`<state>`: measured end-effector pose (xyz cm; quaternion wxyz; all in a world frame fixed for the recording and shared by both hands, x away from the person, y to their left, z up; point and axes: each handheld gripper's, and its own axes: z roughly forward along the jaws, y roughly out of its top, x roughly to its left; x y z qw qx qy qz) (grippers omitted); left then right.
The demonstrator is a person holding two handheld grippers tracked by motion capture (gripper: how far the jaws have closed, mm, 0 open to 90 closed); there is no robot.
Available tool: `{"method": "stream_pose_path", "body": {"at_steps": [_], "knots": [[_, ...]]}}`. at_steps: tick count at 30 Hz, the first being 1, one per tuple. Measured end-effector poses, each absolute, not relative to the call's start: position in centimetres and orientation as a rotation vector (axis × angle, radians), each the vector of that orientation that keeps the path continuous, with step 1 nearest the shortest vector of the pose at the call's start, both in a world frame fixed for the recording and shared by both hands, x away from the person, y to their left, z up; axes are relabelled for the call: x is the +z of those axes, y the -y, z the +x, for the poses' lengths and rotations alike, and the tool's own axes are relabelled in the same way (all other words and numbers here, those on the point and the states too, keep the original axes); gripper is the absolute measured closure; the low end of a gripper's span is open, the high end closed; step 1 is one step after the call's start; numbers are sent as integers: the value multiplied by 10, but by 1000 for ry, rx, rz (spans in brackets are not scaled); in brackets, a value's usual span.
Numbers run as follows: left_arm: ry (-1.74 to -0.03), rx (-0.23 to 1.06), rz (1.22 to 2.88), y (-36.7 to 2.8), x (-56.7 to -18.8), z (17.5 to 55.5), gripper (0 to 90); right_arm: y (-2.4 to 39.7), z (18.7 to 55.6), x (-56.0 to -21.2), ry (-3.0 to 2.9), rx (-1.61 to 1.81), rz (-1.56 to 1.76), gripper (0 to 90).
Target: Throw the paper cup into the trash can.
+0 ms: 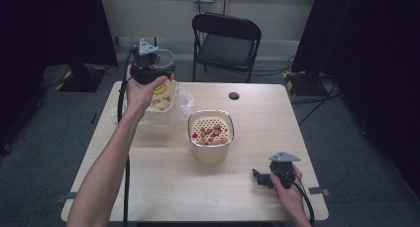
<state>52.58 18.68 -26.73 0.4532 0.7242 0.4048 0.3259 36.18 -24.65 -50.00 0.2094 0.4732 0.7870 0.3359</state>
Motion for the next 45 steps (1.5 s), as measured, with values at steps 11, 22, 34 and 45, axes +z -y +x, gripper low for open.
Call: {"method": "stream_pose_path", "body": {"at_steps": [11, 22, 34, 45], "knots": [[-1092, 831, 1800, -204, -281, 544, 333, 246, 362, -500, -2188, 935, 1318, 88], [-1186, 799, 1743, -207, -289, 552, 177, 246, 362, -500, -2189, 934, 1317, 88], [-1179, 756, 1730, -220, -289, 542, 196, 246, 362, -500, -2189, 934, 1317, 89], [-1119, 716, 1757, -229, -292, 500, 254, 246, 362, -500, -2189, 934, 1317, 89]]}}
